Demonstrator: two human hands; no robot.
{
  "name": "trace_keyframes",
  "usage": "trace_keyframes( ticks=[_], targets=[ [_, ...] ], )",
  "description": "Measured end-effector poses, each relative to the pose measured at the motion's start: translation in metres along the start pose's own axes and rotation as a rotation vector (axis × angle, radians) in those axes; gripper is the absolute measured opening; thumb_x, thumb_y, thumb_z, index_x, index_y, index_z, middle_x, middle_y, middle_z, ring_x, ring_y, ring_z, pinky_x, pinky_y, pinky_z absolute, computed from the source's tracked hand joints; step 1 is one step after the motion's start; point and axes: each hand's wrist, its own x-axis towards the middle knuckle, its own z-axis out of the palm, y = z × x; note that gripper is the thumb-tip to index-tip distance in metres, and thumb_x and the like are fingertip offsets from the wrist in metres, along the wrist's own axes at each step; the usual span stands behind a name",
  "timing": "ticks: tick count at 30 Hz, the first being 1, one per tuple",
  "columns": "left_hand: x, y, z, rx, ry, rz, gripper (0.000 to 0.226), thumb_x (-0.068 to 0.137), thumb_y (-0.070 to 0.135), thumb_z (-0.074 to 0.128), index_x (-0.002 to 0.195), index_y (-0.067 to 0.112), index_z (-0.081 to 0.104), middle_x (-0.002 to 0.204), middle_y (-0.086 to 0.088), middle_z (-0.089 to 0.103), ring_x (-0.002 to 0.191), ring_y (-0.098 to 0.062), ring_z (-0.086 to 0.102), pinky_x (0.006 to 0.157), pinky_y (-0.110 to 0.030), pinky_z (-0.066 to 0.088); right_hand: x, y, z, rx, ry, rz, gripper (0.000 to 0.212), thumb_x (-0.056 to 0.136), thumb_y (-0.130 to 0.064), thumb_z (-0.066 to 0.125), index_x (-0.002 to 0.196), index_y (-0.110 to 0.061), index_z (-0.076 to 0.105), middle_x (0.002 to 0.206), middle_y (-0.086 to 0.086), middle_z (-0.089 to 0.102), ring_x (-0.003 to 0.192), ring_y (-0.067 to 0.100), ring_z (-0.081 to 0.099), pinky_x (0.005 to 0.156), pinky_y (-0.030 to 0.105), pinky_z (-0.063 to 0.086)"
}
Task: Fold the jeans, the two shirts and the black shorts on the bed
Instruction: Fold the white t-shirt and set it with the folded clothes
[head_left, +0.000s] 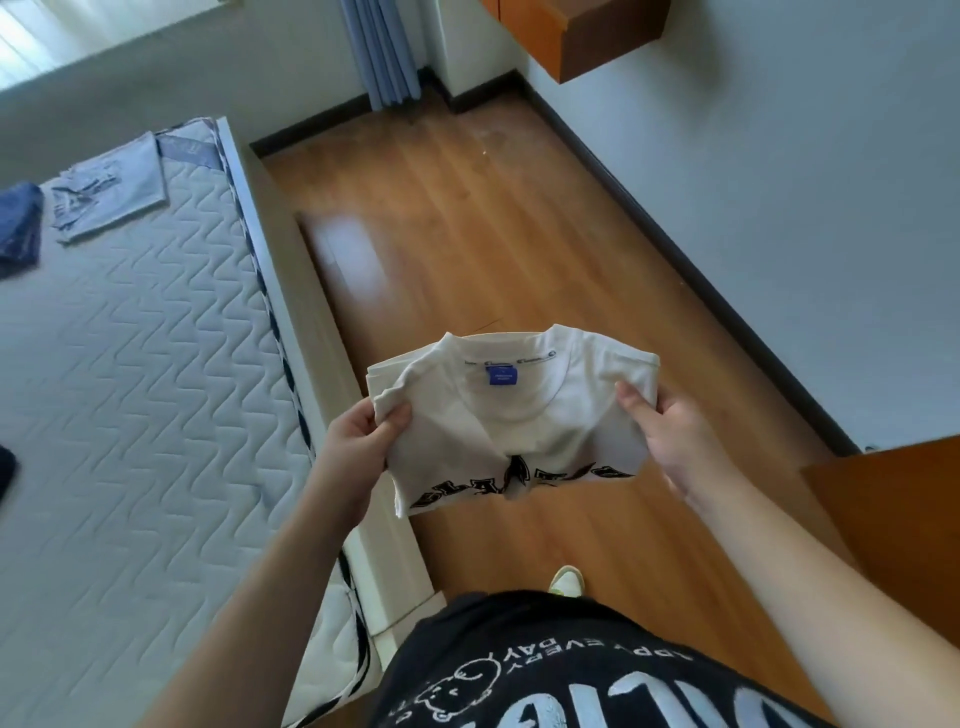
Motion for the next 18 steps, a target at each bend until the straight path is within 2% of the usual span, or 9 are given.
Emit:
trace_keyframes(
  ticks=[5, 9, 13, 18],
  targets=[
    [0.035, 0.014, 0.001, -0.026, 0.065, -0.006, 0.022, 0.097, 0.025, 0.060, 0.107, 0.008, 0.068, 0.100, -0.012, 0.071, 0.090, -0.024, 0.065, 0.084, -0.046, 0.053, 0.039, -0.027, 0.015, -0.079, -0.063, -0.063, 0.015, 0.096, -0.034, 0.060, 0.094, -0.036, 0.074, 0.101, -0.008, 0.075, 0.098, 0.013, 0.070, 0.087, 0.033, 0.053],
    [0.078, 0.033, -0.014, -0.042, 0.080, 0.009, 0.019, 0.097, 0.022, 0.060, 0.106, 0.006, 0.068, 0.097, -0.009, 0.070, 0.089, -0.024, 0.064, 0.083, -0.046, 0.051, 0.083, -0.051, 0.029, -0.098, -0.069, -0.060, 0.012, 0.096, -0.031, 0.060, 0.099, -0.030, 0.071, 0.099, -0.010, 0.075, 0.097, 0.010, 0.070, 0.087, 0.030, 0.053],
    [0.134, 0.058, -0.040, -0.066, 0.071, 0.032, 0.014, 0.098, 0.020, 0.059, 0.102, 0.013, 0.070, 0.094, -0.006, 0.070, 0.087, -0.022, 0.063, 0.081, -0.042, 0.049, 0.134, -0.078, 0.057, -0.034, -0.079, -0.010, 0.011, 0.094, -0.030, 0.061, 0.101, -0.026, 0.069, 0.100, -0.007, 0.075, 0.097, 0.011, 0.070, 0.088, 0.030, 0.051],
    [0.192, 0.096, -0.062, -0.067, 0.044, 0.044, 0.014, 0.097, 0.020, 0.060, 0.102, 0.013, 0.071, 0.090, -0.002, 0.074, 0.083, -0.017, 0.069, 0.071, -0.031, 0.056, 0.183, -0.117, 0.106, 0.014, -0.108, -0.001, 0.014, 0.095, -0.024, 0.060, 0.105, -0.023, 0.069, 0.105, -0.002, 0.075, 0.097, 0.012, 0.071, 0.087, 0.030, 0.052]
  ],
)
